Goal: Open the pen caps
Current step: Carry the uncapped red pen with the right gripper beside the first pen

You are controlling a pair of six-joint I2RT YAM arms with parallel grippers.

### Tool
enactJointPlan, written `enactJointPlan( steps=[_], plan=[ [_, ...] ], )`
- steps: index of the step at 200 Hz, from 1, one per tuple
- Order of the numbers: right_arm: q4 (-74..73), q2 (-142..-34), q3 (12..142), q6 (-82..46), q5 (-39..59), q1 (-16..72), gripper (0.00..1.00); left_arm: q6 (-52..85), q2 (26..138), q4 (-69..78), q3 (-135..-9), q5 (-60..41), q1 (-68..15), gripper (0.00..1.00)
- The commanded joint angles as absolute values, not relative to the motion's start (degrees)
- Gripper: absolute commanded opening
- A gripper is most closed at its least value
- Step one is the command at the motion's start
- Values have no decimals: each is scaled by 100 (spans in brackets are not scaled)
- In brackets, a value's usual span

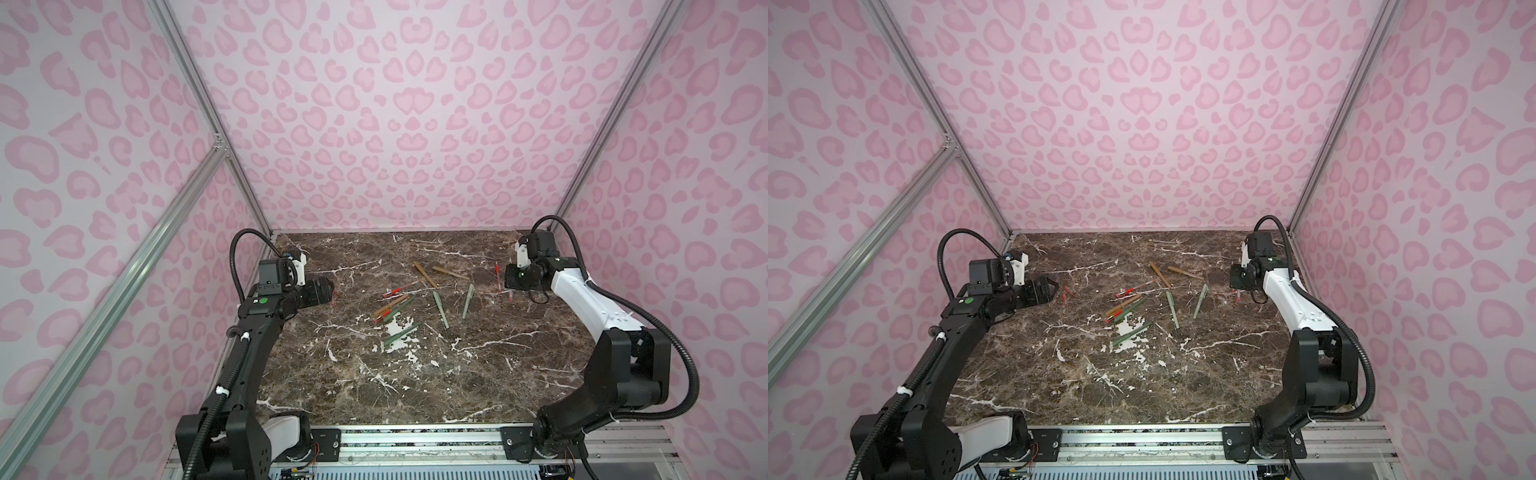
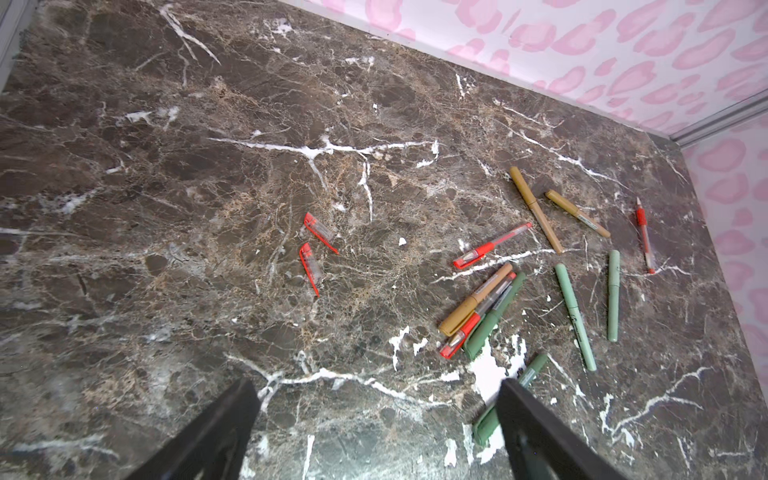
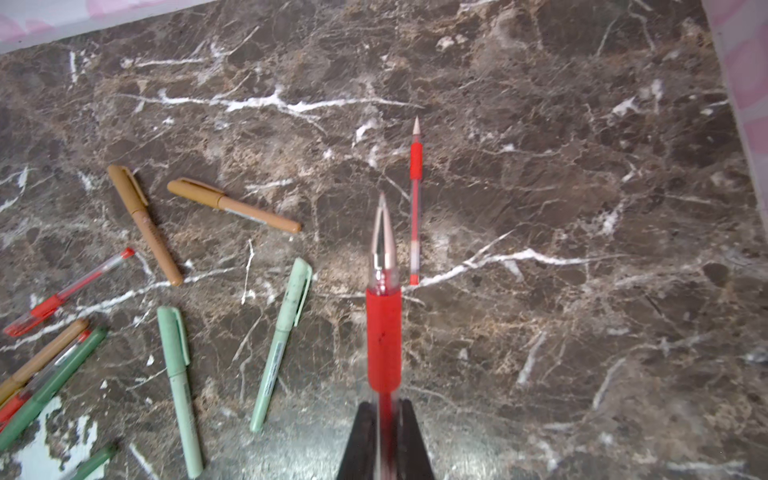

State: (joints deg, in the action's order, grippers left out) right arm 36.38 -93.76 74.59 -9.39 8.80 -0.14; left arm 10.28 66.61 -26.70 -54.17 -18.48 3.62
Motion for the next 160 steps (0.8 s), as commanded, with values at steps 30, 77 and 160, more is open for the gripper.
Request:
enactJointPlan(
  steps=[30,77,160],
  plan=[
    [3797,-10389,8360,-669,786,-422,0,733,6146,-2039,-5069,-1982,378,98],
    [3806,-11417,9226,-615,984,-604,0,626,6119,-1978,-5067,-1978,402,98],
    [4031,-12752,10128,-559,1230,-561,0,627,5997,-2072,-5126,-1975,500,98]
  ],
)
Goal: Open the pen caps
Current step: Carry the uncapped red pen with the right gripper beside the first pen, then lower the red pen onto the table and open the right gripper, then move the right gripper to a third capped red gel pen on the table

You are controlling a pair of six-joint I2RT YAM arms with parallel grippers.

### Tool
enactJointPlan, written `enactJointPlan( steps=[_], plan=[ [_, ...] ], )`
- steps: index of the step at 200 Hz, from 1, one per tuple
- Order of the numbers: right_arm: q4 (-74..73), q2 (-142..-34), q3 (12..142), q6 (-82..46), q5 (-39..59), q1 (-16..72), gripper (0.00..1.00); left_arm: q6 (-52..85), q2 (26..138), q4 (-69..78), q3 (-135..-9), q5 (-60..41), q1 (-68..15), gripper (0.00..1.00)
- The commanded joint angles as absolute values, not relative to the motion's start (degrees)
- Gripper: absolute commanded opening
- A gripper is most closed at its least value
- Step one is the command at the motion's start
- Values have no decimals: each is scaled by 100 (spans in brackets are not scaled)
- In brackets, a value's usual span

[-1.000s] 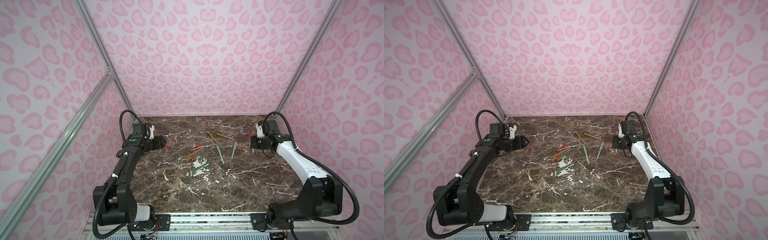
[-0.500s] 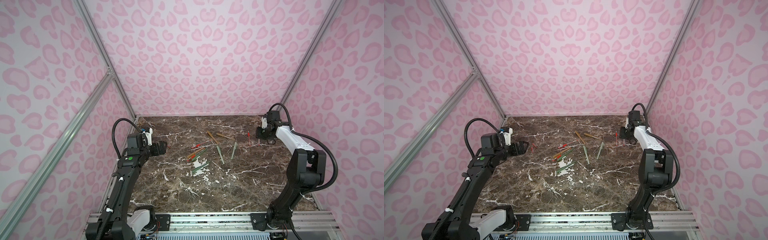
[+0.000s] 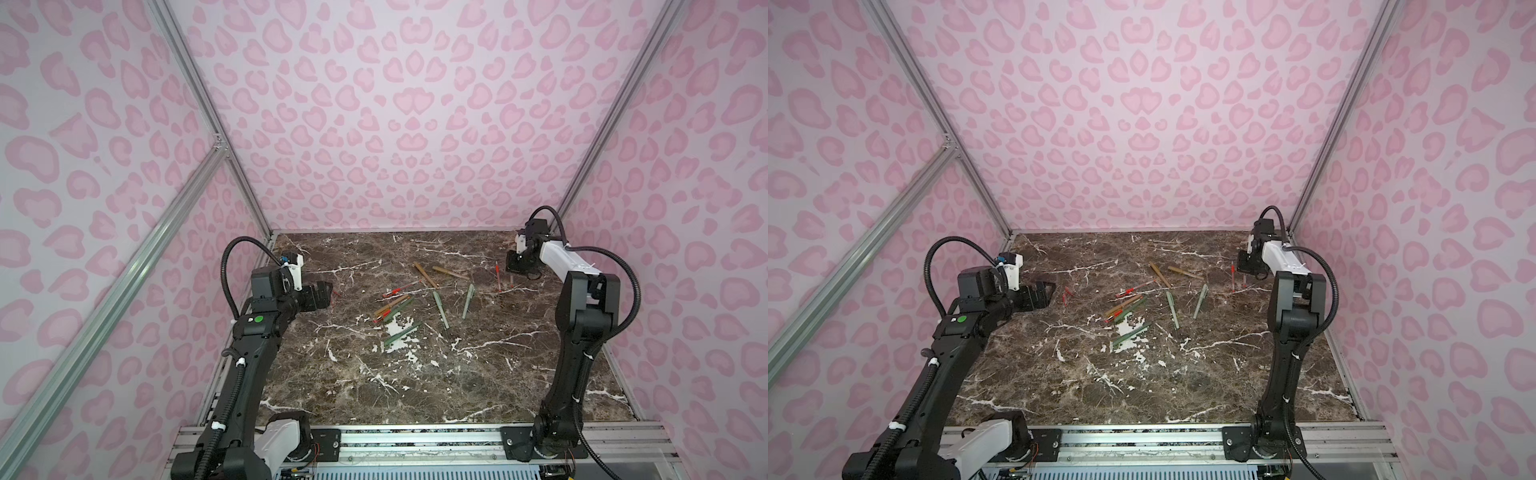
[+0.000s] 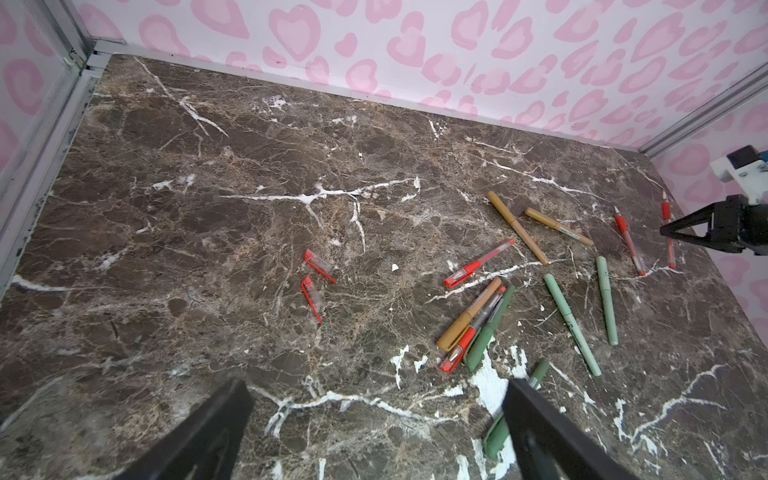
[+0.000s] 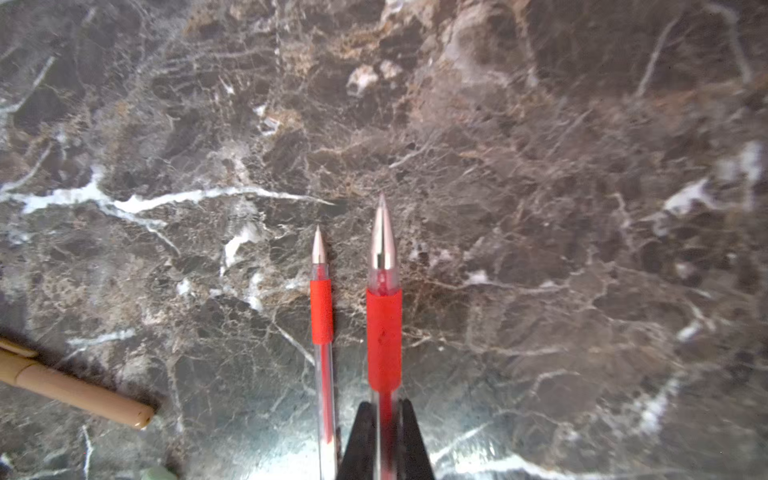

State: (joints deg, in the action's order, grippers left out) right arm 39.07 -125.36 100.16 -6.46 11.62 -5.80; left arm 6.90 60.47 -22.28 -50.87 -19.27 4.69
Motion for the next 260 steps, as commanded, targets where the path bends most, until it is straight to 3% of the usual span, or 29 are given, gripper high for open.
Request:
enactJointPlan(
  steps=[1,53,121,209,260],
  plan=[
    [4037,-12765,10135,-556,1230,-557,0,626,6000,-2069,-5125,-1976,500,98],
    [4059,-13011,10176,-537,1231,-526,2,661,5979,-2076,-5127,-2003,592,98],
    [4094,-12968,10116,-507,1092,-531,19,668,5958,-2005,-5068,-2017,643,98],
    [3845,-11632,9551,-502,1501,-373,26,704,5901,-1997,-5074,-2052,667,98],
    [4129,-11549,9788,178,1833,686,48,678,5868,-1983,-5061,-2056,679,98]
  ],
)
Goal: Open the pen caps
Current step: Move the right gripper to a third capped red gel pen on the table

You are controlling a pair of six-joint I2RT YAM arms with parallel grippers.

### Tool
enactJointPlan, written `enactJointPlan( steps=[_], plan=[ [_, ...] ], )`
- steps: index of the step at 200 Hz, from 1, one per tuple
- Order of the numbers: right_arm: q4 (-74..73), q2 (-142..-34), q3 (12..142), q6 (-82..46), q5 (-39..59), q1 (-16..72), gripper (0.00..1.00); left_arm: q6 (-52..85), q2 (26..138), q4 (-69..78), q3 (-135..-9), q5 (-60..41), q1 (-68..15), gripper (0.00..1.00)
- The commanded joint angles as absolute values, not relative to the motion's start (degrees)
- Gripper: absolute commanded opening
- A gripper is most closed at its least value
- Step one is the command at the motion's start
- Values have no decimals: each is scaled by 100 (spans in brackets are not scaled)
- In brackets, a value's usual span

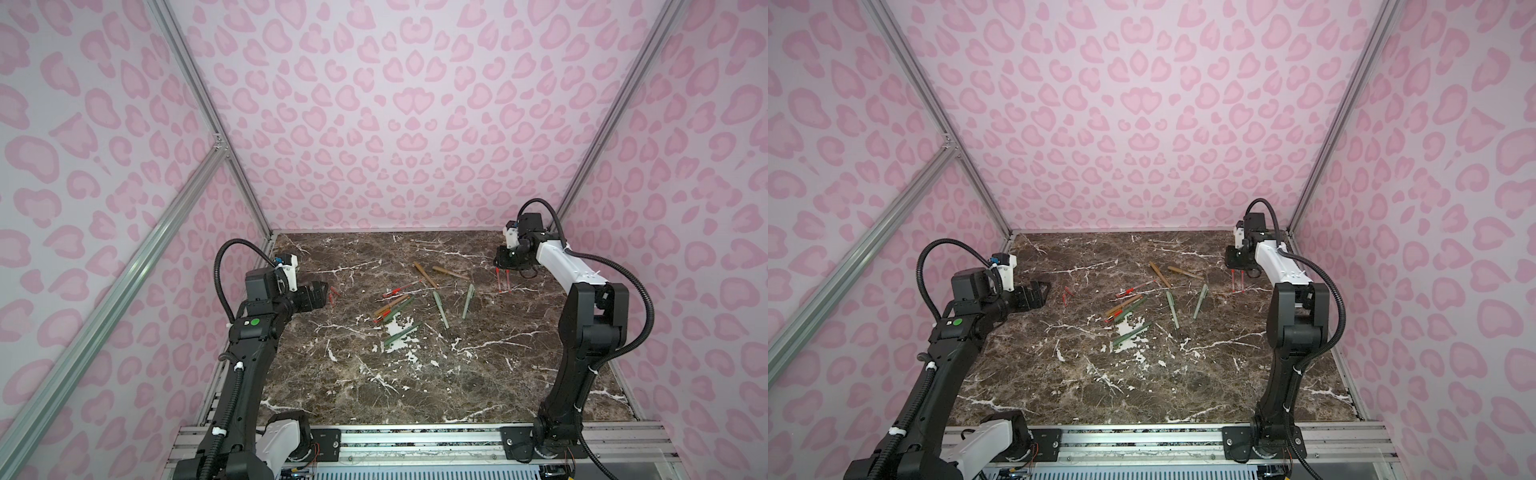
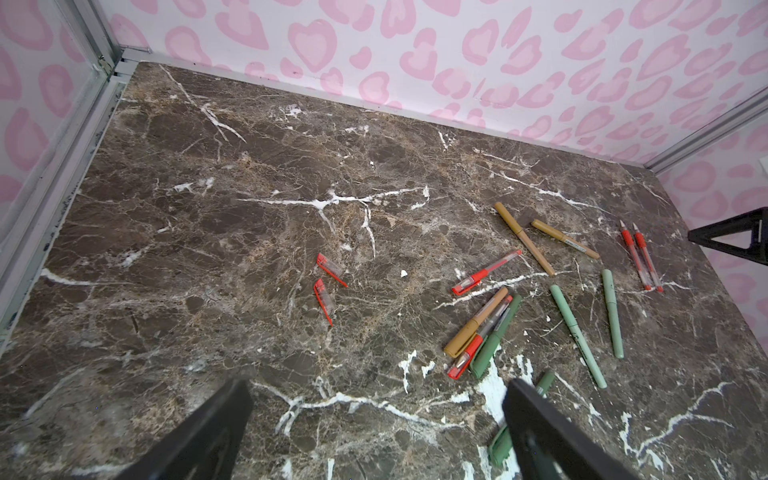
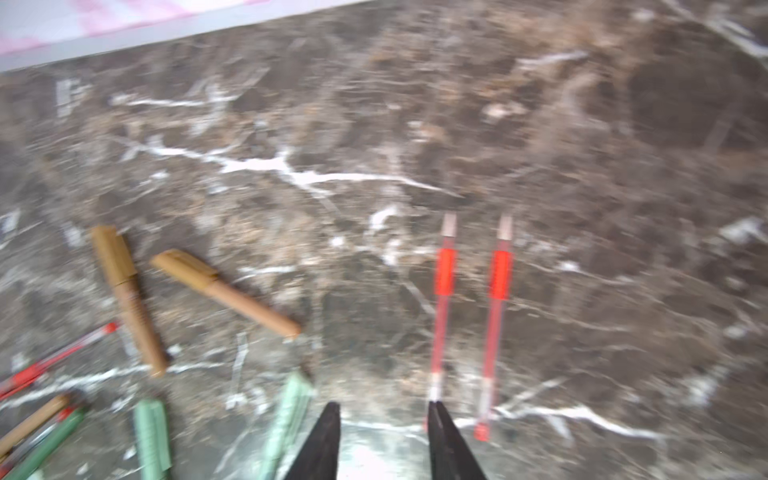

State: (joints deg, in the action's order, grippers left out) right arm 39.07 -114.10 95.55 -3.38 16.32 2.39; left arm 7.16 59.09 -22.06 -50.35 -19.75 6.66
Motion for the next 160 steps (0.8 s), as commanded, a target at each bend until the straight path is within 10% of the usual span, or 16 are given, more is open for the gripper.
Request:
enactJointPlan(
  steps=[1,160],
  plan=[
    [4139,-11558,9807,199,1822,712,49,682,5869,-1976,-5053,-2056,678,98],
    [5428,-14865,13878,1953,1916,3097,58,621,5861,-1978,-5051,-2035,683,98]
  ],
)
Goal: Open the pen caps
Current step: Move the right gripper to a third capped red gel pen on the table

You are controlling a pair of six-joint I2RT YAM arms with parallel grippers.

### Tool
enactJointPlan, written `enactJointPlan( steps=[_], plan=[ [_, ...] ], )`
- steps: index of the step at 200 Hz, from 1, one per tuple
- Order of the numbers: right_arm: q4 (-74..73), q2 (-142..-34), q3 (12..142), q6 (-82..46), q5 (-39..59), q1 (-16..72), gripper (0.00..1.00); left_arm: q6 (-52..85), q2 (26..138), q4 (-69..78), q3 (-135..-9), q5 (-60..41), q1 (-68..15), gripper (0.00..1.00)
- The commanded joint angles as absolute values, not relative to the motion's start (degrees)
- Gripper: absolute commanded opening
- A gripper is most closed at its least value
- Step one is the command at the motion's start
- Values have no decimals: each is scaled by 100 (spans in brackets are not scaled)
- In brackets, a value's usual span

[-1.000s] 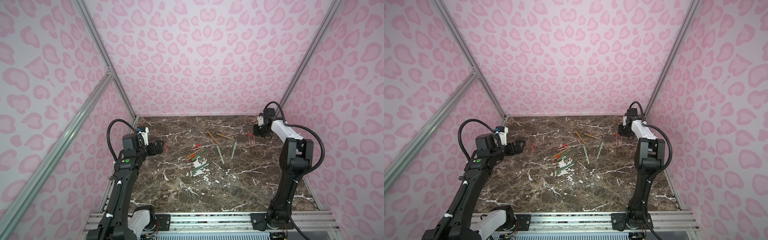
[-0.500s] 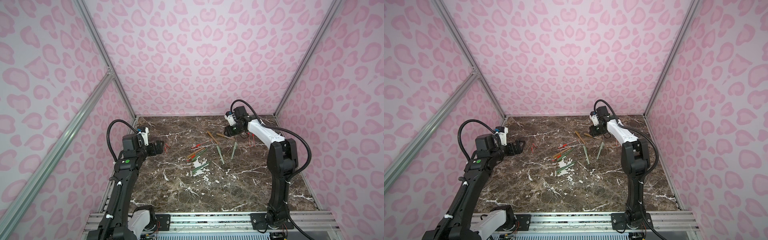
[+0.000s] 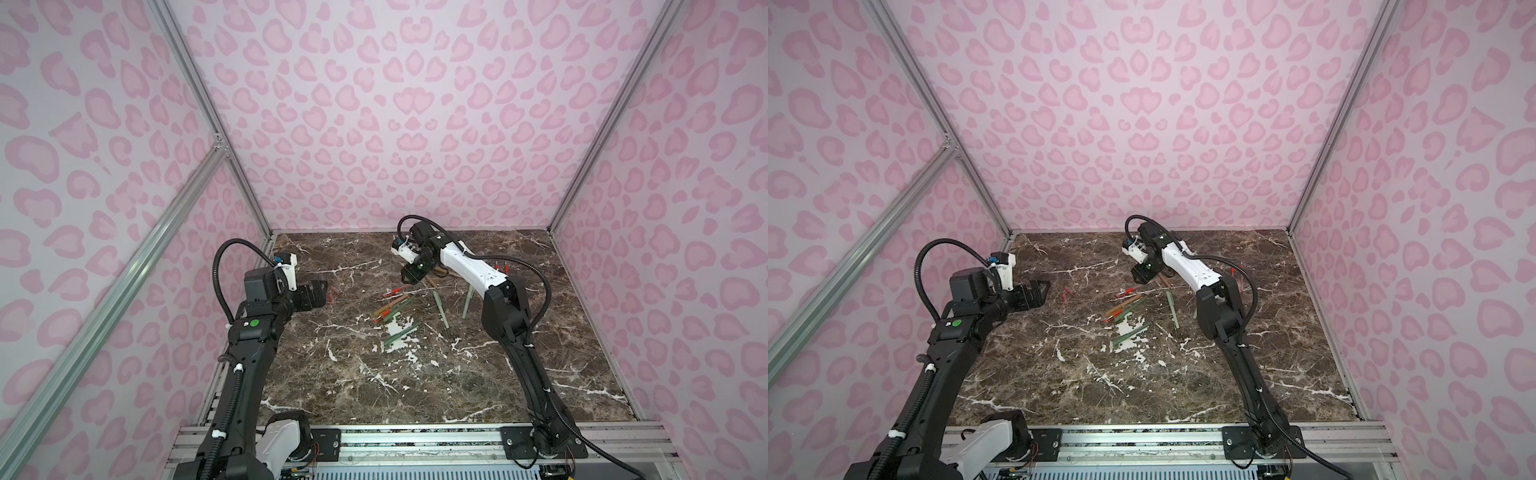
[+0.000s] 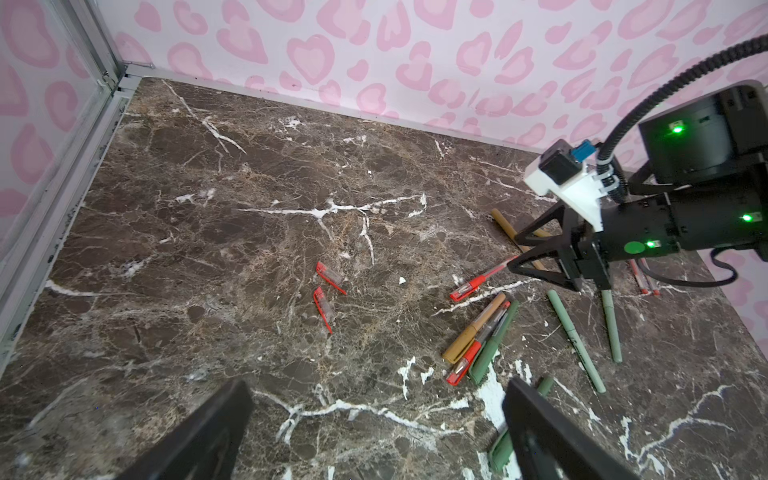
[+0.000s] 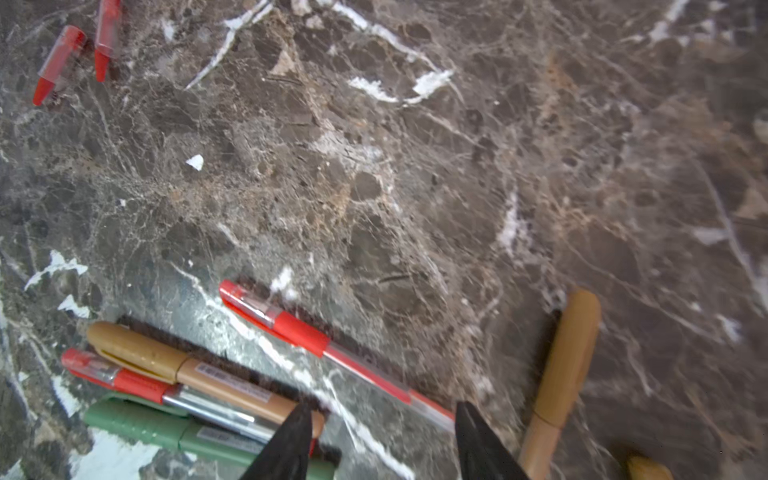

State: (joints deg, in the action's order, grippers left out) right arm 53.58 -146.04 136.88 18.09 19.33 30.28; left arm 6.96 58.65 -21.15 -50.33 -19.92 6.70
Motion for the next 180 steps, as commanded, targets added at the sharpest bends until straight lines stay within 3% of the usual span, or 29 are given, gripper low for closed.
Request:
enactJointPlan(
  steps=[1,139,180],
  plan=[
    [5417,-14873,13882,1957,1907,3095,58,622,5857,-1973,-5044,-2032,680,98],
    [5520,-15227,13795,2212,2051,3109,49,597,5928,-1976,-5043,-1976,709,98],
    [5672,-15154,13748,2289,2117,3058,52,601,5940,-1930,-4992,-1949,712,98]
  ],
)
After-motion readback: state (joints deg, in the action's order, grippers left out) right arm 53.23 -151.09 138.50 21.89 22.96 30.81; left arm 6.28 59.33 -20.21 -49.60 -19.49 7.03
